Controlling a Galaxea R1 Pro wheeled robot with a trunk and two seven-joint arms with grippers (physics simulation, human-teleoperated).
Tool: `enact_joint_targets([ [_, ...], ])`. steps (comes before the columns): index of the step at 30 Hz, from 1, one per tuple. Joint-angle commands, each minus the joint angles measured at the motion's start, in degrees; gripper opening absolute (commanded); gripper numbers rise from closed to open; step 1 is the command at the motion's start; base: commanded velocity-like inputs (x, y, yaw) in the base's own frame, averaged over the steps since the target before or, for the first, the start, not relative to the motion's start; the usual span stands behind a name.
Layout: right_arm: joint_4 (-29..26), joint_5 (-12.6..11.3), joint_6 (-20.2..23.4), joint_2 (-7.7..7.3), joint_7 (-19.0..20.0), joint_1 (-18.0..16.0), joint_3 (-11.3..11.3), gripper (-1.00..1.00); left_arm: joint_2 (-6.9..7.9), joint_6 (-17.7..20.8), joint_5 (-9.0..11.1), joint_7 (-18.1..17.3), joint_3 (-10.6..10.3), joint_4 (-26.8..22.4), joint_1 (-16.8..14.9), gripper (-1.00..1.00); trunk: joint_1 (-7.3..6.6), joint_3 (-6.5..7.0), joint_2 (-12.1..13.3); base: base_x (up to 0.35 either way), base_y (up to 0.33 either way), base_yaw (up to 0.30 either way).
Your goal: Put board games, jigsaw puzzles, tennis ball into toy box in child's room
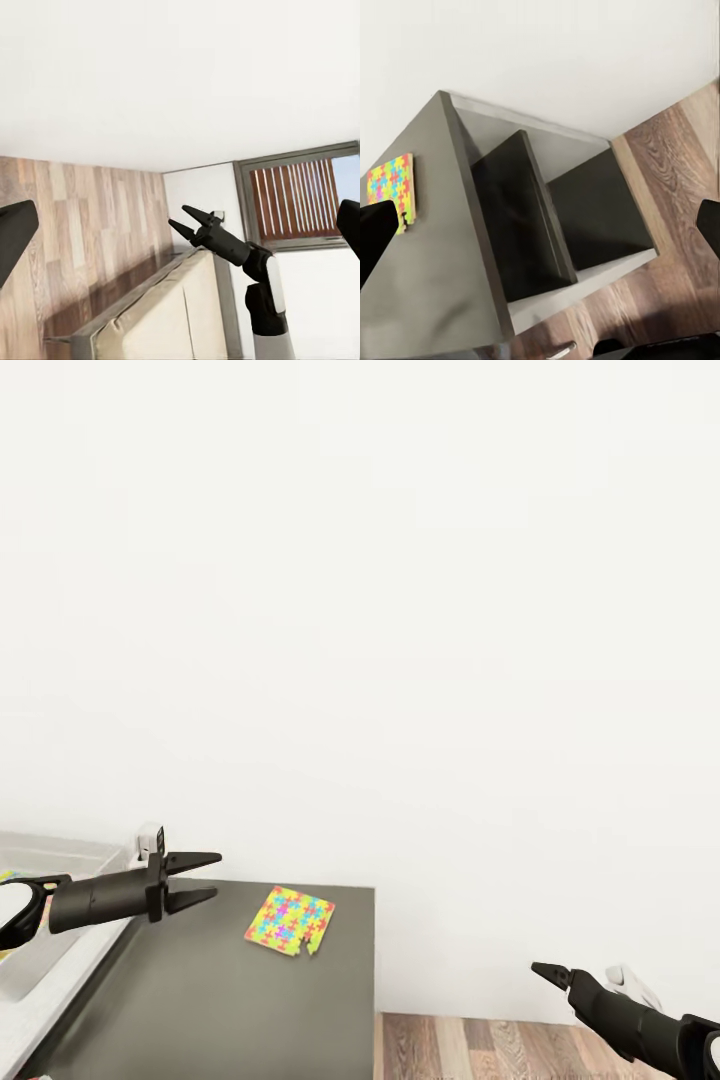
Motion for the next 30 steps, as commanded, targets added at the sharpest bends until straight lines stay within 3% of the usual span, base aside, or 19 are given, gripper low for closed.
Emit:
enact_joint_targets([
  [1, -0.1, -0.59, 0.09, -0.01, -0.55, 0.02, -0.06, 1.0, 0.04, 0.02, -0.43, -0.6, -0.17, 0.07, -0.12, 1.0, 0.04, -0.1, -0.11, 0.001, 0.0, -0.279],
  [8, -0.11, -0.6, 0.09, -0.01, -0.55, 0.02, -0.06, 1.0, 0.04, 0.02, -0.43, -0.57, -0.17, 0.07, -0.12, 1.0, 0.04, -0.1, -0.11, 0.077, 0.046, -0.202],
  [26, -0.18, -0.27, -0.1, -0.01, -0.82, 0.02, -0.06, 1.0, 0.04, -0.06, -0.5, -0.42, -0.15, 0.07, -0.12, 1.0, 0.04, -0.1, -0.11, 0.044, 0.015, -0.008],
  [28, -0.18, -0.17, -0.34, -0.01, -1.08, -0.02, 0.03, 1.0, 0.04, -0.08, -1.02, -0.24, -0.12, 0.07, -0.12, 1.0, 0.04, -0.1, -0.11, 0.0, 0.0, 0.0],
  [30, -0.15, 0.06, -0.84, -0.05, -1.93, -0.2, 0.24, 1.0, 0.0, -0.24, -3.27, 0.51, -0.03, 0.1, -0.17, 1.0, 0.04, -0.1, -0.11, 0.0, 0.0, 0.0],
])
